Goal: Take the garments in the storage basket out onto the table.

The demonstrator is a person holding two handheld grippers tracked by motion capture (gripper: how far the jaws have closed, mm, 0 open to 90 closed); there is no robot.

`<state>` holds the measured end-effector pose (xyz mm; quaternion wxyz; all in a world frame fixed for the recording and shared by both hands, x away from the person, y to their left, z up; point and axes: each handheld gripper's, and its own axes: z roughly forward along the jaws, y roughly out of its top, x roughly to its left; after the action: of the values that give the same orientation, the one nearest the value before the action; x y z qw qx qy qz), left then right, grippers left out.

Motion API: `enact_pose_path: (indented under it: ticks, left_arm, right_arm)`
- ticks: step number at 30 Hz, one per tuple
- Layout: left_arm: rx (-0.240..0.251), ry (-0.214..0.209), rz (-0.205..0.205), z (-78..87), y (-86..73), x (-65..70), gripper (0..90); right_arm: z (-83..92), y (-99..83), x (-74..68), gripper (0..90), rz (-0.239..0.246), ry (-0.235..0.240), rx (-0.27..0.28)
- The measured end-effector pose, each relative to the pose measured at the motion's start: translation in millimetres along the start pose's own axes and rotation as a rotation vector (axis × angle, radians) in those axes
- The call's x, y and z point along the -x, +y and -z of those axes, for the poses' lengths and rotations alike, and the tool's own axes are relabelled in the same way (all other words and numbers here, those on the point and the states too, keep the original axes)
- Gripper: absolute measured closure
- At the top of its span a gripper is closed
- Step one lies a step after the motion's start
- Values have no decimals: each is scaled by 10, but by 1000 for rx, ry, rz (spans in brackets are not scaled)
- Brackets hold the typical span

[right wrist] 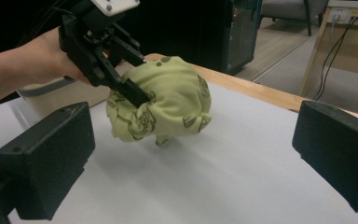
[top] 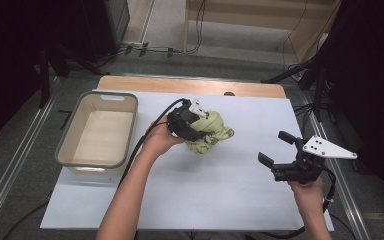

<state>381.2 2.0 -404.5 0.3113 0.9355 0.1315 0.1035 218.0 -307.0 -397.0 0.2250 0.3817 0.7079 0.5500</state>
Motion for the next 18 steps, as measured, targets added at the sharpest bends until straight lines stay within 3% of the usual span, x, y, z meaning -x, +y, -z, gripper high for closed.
enact_pose_path:
  ticks: [11,18]
  left_arm:
    - [-105,1,-54,-239,52,87,495]
    - [-165,11,-60,-367,53,122,493]
  right_arm:
    - [13,5,1,0,-1,3,7]
    - [19,7,-5,0,-2,5,10]
